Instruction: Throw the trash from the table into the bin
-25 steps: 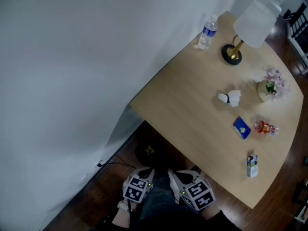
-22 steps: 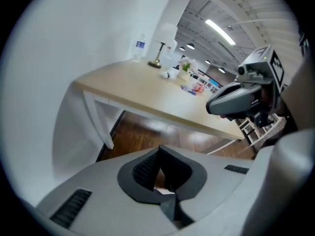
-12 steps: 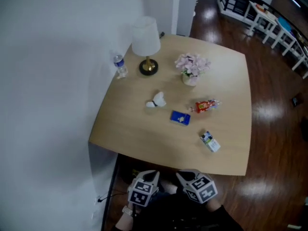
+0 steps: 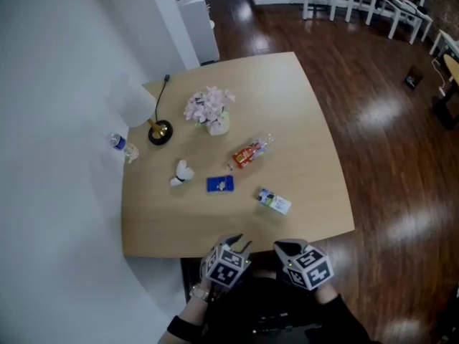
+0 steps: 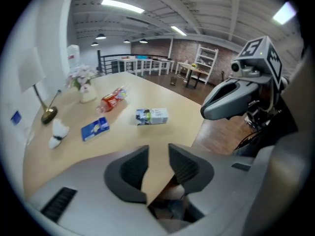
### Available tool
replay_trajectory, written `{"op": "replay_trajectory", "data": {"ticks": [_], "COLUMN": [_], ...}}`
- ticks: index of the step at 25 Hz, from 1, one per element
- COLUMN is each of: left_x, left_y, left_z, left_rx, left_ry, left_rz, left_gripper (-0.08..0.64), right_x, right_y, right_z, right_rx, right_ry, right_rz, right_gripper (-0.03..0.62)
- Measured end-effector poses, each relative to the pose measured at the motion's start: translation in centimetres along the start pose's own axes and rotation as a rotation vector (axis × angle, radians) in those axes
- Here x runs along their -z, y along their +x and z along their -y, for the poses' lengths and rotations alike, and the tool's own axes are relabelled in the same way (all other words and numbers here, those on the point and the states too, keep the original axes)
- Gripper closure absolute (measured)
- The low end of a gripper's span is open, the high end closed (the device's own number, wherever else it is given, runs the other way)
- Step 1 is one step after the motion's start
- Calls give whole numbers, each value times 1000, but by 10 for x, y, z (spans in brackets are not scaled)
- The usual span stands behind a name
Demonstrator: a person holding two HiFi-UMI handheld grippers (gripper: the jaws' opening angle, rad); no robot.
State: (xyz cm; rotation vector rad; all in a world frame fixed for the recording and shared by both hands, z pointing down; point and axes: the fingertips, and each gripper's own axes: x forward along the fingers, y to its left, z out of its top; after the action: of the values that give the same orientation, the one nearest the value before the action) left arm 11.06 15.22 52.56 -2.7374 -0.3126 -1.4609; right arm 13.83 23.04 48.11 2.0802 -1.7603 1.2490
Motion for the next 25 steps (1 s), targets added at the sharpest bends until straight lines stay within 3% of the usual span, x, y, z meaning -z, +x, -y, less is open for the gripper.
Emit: {"op": "replay_trajectory", "data": {"ticks": [1, 2, 6, 9, 16, 20, 25], "left_x": [-11, -22, -64, -85, -97, -82, -84], "left_y": [12, 25, 71, 106, 150, 165, 169], "left_z": [4, 6, 2, -6, 0, -5, 1], "left_rx": [19, 31, 63, 78, 186, 219, 232], "left_ry": [61, 125, 411, 570, 817, 879, 828], "left_rz": [-17, -31, -93, -159, -295, -395, -369], "left_gripper": [359, 298, 193, 178, 178, 181, 220], "right_x": [3, 6, 13, 11, 22, 24, 26], "right_y": [-5, -10, -24, -34, -38, -40, -41], "right_z": [9, 18, 46, 67, 106, 120, 126], "right_rx": [11, 20, 41, 47, 51, 45, 40], "right_ry": [17, 33, 95, 133, 216, 251, 260], "right_rz": [8, 14, 37, 50, 74, 78, 73], "right_gripper": [588, 588, 588, 588, 588, 588, 588]}}
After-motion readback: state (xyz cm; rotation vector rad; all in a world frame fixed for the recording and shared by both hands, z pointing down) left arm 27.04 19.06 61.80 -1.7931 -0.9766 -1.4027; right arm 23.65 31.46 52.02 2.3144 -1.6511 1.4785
